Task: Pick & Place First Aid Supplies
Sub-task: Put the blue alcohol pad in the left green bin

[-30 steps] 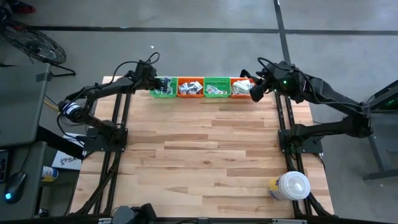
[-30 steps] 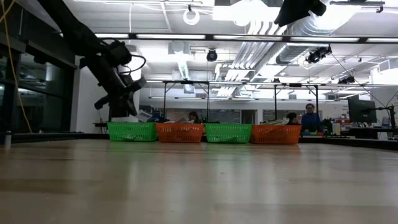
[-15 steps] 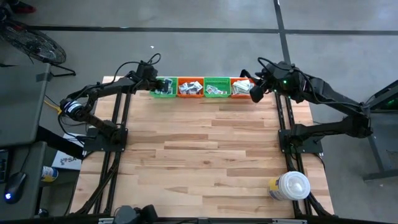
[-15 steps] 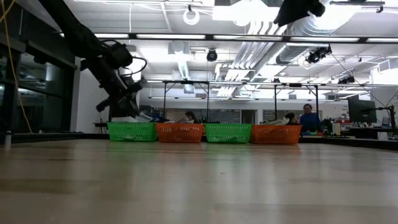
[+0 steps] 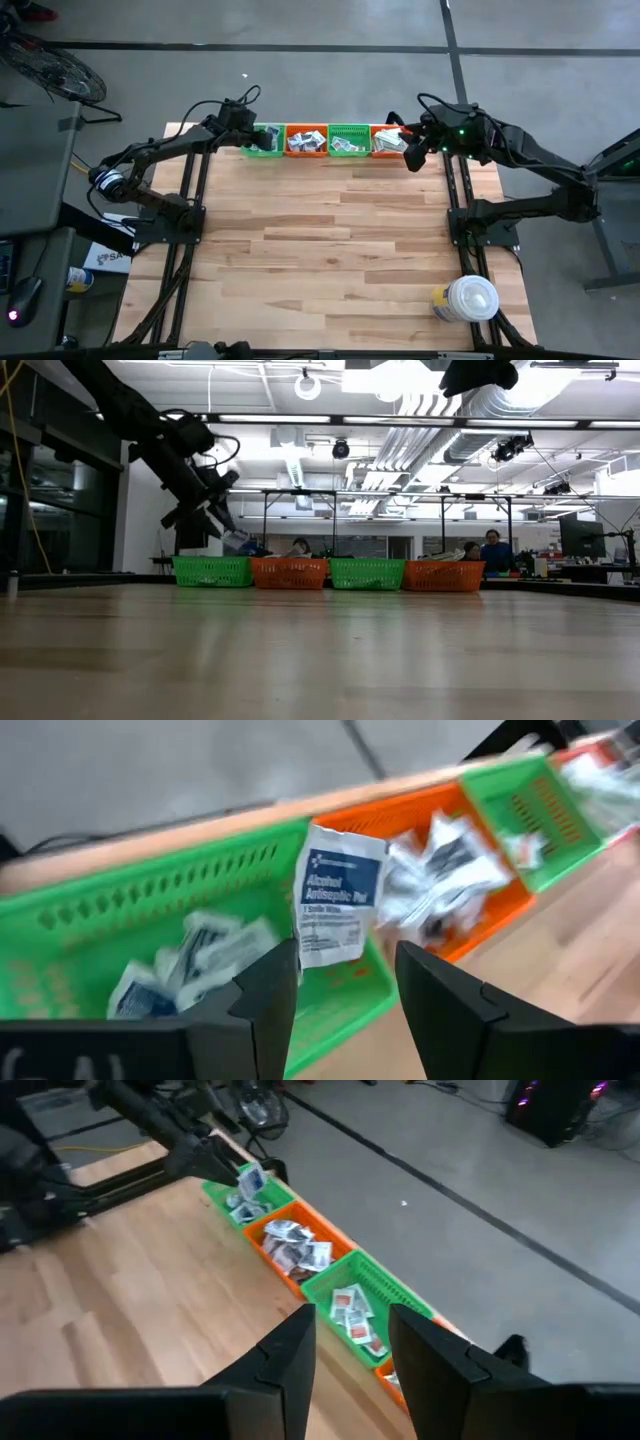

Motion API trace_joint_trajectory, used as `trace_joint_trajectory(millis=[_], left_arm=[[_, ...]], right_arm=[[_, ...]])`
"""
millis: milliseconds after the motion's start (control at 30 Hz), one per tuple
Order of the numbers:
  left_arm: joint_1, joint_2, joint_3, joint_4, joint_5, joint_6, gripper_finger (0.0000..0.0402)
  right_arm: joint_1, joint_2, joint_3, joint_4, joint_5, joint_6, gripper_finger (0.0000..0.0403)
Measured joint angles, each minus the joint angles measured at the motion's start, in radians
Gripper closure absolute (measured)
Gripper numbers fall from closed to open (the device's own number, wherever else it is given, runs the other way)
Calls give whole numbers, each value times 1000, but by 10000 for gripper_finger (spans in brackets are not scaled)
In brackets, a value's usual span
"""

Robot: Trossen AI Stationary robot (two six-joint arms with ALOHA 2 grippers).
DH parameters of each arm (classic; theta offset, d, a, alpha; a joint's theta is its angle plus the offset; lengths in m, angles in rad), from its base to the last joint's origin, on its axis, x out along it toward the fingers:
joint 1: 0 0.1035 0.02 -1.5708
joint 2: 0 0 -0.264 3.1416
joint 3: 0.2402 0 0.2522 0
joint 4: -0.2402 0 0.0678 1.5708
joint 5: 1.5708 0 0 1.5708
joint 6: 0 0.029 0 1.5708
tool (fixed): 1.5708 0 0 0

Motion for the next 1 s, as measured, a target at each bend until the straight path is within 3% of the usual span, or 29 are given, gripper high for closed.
trace_joint_trajectory(millis=[233,500,867,1000], left_arm=[[-2,2,-1,-139,-85,56,234],[0,2,-1,-109,-112,251,233],[0,2,-1,-138,-107,832,233],[-1,2,-1,-138,-107,958,217]], right_arm=[[0,-8,0,0,-50,4,281],[0,-8,0,0,-63,4,281],[0,-8,0,0,-89,5,281],[0,-8,0,0,-89,7,281]])
